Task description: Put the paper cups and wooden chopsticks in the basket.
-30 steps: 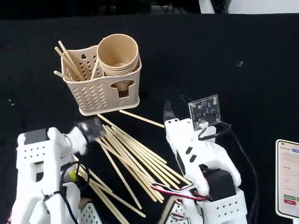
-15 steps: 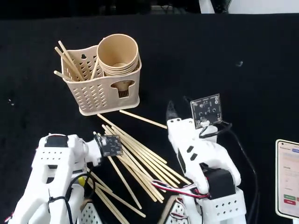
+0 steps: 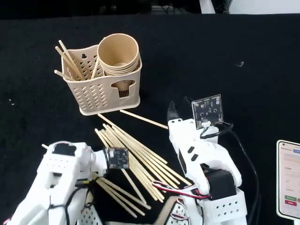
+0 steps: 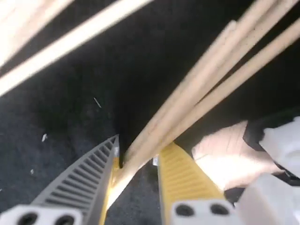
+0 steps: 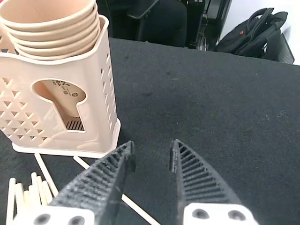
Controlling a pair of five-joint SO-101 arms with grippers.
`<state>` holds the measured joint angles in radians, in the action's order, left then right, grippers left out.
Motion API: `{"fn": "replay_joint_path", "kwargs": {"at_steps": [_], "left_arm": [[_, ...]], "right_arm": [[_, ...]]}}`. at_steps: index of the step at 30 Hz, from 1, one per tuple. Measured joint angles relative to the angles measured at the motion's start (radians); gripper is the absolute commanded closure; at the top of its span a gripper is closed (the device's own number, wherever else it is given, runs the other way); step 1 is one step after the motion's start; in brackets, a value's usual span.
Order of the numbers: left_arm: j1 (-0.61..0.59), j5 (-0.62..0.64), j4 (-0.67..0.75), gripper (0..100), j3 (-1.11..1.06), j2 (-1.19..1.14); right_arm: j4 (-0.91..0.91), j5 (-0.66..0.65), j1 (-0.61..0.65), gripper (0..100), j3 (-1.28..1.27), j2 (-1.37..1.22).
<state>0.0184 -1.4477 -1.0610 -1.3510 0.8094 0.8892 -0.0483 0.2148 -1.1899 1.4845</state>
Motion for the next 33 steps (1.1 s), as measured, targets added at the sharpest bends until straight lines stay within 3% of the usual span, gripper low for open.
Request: {"fn": "replay_joint_path", "kwargs": {"at_steps": [5, 12, 15, 22, 30, 33], "left_arm": [[-0.003, 0.0, -0.157, 91, 0.11, -0.003], [-0.017, 0.0, -0.23, 91, 0.206, 0.002], [-0.015, 0.0, -0.21, 91, 0.207, 0.002], [-0.026, 0.002, 0.006, 97, 0.098, 0.002], [-0.209, -0.014, 0.035, 96, 0.101, 0.002], [-0.253, -0.018, 0.035, 89, 0.089, 0.002]], "right_arm": [[-0.037, 0.0, 0.0, 87.0, -0.041, 0.0], [-0.063, 0.0, 0.0, 87.1, -0.057, 0.0], [-0.063, 0.0, 0.0, 87.1, -0.057, 0.0], [-0.064, 0.0, 0.0, 87.1, -0.057, 0.0], [-0.064, 0.0, 0.0, 87.1, -0.057, 0.0], [-0.064, 0.0, 0.0, 87.1, -0.057, 0.0]]}}
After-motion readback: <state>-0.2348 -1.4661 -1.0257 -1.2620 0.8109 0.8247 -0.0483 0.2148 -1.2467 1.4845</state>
